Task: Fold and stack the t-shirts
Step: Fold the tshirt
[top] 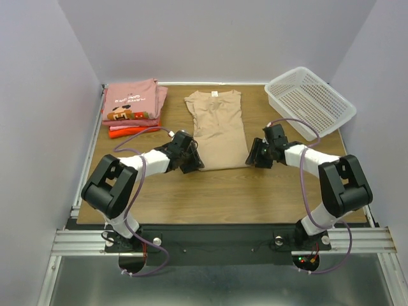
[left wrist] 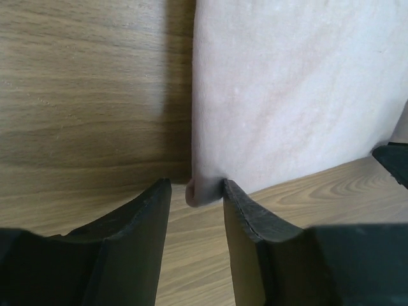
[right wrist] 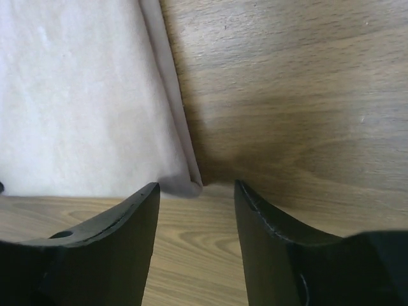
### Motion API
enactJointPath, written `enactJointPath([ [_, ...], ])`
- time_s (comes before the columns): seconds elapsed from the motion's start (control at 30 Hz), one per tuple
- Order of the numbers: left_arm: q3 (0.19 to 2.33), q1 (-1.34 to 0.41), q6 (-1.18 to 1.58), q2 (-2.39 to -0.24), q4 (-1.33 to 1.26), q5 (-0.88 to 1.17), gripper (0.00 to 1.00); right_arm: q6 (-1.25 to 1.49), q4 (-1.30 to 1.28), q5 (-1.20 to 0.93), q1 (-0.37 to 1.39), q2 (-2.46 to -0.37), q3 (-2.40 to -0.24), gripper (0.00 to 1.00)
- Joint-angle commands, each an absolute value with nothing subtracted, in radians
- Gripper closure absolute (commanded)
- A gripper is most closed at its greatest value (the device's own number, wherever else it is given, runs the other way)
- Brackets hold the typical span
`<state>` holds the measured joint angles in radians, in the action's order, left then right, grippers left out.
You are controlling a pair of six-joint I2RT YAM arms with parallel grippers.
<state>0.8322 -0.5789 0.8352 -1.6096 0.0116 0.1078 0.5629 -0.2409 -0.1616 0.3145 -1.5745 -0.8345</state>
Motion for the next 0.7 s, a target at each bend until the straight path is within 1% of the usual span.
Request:
enactJointPath([
  [0.0, 0.841, -0.58, 0.83, -1.641, -0.029, 0.136, 0.52, 0.592, -0.163, -0.173, 0.311, -1.618, -0.841, 0.46],
  [0.07, 0.835, -0.586, 0.831, -1.652, -0.044, 0.147, 0.52, 0.603, -0.149, -0.189, 0.311, -1.634, -0.841, 0.48],
  [0.1, 0.827, -0.587, 0.833, -1.654, -0.049, 0.152, 0.55, 0.606, -0.144, -0.193, 0.311, -1.638, -0.839, 0.49],
  [0.13, 0.821, -0.591, 0.839, -1.654, -0.057, 0.152, 0.61, 0.607, -0.14, -0.201, 0.311, -1.647, -0.836, 0.54],
  [0.17, 0.816, -0.595, 0.841, -1.652, -0.063, 0.155, 0.63, 0.61, -0.132, -0.207, 0.311, -1.649, -0.835, 0.56],
  [0.2, 0.807, -0.597, 0.842, -1.654, -0.067, 0.158, 0.69, 0.614, -0.129, -0.209, 0.311, -1.652, -0.834, 0.6],
  [0.23, 0.805, -0.6, 0.847, -1.657, -0.08, 0.161, 0.72, 0.617, -0.121, -0.212, 0.311, -1.651, -0.827, 0.63],
  [0.27, 0.802, -0.6, 0.847, -1.658, -0.083, 0.164, 0.79, 0.618, -0.118, -0.215, 0.31, -1.652, -0.824, 0.65],
  [0.3, 0.804, -0.6, 0.848, -1.661, -0.083, 0.163, 0.98, 0.618, -0.118, -0.216, 0.31, -1.651, -0.819, 0.69],
  [0.33, 0.805, -0.6, 0.847, -1.67, -0.083, 0.163, 1.0, 0.617, -0.115, -0.222, 0.311, -1.651, -0.816, 0.71],
  [0.37, 0.808, -0.601, 0.842, -1.675, -0.083, 0.163, 1.0, 0.615, -0.115, -0.229, 0.311, -1.648, -0.812, 0.75],
  [0.4, 0.808, -0.601, 0.841, -1.677, -0.083, 0.172, 1.0, 0.615, -0.115, -0.233, 0.31, -1.643, -0.807, 0.88],
  [0.43, 0.805, -0.603, 0.841, -1.674, -0.081, 0.176, 1.0, 0.614, -0.115, -0.247, 0.31, -1.635, -0.792, 0.96],
  [0.47, 0.799, -0.607, 0.839, -1.655, -0.08, 0.178, 1.0, 0.611, -0.115, -0.25, 0.31, -1.602, -0.778, 1.0],
  [0.53, 0.758, -0.636, 0.847, -1.617, -0.078, 0.161, 1.0, 0.604, -0.118, -0.247, 0.311, -1.548, -0.743, 1.0],
  [0.6, 0.719, -0.673, 0.883, -1.536, -0.074, 0.14, 1.0, 0.585, -0.129, -0.245, 0.311, -1.438, -0.672, 1.0],
  [0.63, 0.68, -0.719, 0.899, -1.507, -0.072, 0.127, 1.0, 0.58, -0.143, -0.248, 0.311, -1.396, -0.649, 1.0],
  [0.67, 0.646, -0.744, 0.913, -1.453, -0.068, 0.121, 1.0, 0.568, -0.19, -0.247, 0.311, -1.311, -0.609, 1.0],
])
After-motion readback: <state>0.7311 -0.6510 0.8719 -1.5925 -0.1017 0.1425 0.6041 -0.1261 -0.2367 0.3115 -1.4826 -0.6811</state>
